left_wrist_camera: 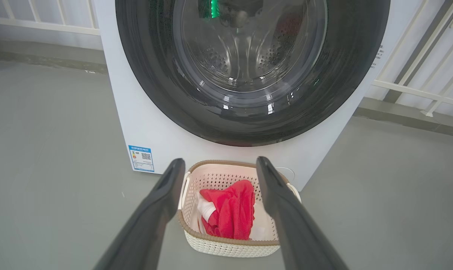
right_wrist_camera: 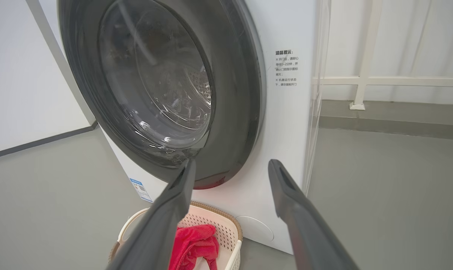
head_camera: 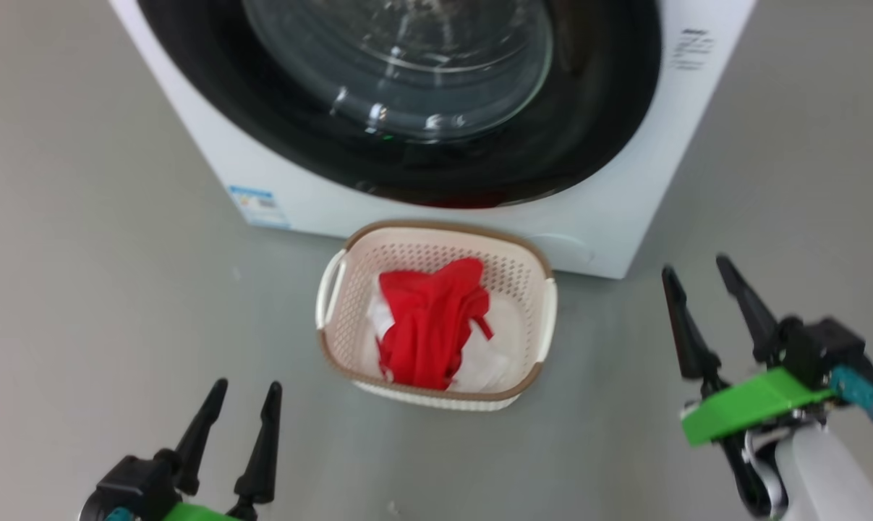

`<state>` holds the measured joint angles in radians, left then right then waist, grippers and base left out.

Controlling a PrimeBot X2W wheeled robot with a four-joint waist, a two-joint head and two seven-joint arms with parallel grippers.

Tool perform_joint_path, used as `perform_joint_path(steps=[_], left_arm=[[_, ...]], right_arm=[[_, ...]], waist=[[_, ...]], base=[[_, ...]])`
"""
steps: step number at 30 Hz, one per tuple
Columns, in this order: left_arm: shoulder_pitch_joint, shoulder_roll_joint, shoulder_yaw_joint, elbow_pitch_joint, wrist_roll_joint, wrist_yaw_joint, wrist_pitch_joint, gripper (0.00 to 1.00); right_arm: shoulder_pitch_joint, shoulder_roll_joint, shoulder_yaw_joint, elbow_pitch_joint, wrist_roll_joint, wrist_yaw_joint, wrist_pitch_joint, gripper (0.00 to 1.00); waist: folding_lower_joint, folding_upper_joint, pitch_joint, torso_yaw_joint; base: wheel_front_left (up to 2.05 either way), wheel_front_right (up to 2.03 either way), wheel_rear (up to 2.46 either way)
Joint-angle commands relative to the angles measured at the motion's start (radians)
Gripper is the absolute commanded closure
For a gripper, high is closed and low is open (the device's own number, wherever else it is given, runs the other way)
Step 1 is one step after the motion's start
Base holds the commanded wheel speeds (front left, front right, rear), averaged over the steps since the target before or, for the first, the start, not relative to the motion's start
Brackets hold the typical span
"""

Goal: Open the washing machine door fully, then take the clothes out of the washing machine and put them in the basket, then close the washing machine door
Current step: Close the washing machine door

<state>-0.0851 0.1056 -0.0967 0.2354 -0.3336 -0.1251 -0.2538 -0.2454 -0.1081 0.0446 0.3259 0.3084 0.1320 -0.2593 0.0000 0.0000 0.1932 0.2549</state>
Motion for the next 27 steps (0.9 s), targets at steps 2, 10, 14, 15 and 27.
perform_joint_path(steps=[2,10,14,15,27], left_arm=[[0.008,0.032,0.037,-0.013,0.003,-0.006,-0.008,0.0],[0.051,0.051,0.056,-0.008,0.006,-0.006,-0.008,0.0],[0.069,0.054,0.066,-0.01,0.014,-0.006,-0.008,0.0],[0.073,0.054,0.068,-0.011,0.016,-0.006,-0.008,0.0],[0.138,0.048,0.114,-0.024,0.041,-0.006,-0.008,0.0]], right_arm=[[0.038,0.008,0.012,-0.038,0.009,-0.001,-0.002,0.0],[0.162,0.016,-0.026,-0.054,0.003,-0.001,-0.002,0.0],[0.212,0.015,-0.046,-0.058,-0.006,-0.001,-0.002,0.0],[0.223,0.015,-0.051,-0.06,-0.006,-0.001,-0.002,0.0],[0.332,0.011,-0.09,-0.08,-0.004,-0.001,-0.002,0.0]], waist=[[0.0,0.0,-0.057,-0.061],[0.0,0.0,-0.103,-0.125],[0.0,0.0,-0.119,-0.154],[0.0,0.0,-0.124,-0.161],[0.0,0.0,-0.186,-0.231]], base=[[0.0,0.0,0.0],[0.0,0.0,0.0],[0.0,0.0,0.0],[0.0,0.0,0.0],[0.0,0.0,0.0]])
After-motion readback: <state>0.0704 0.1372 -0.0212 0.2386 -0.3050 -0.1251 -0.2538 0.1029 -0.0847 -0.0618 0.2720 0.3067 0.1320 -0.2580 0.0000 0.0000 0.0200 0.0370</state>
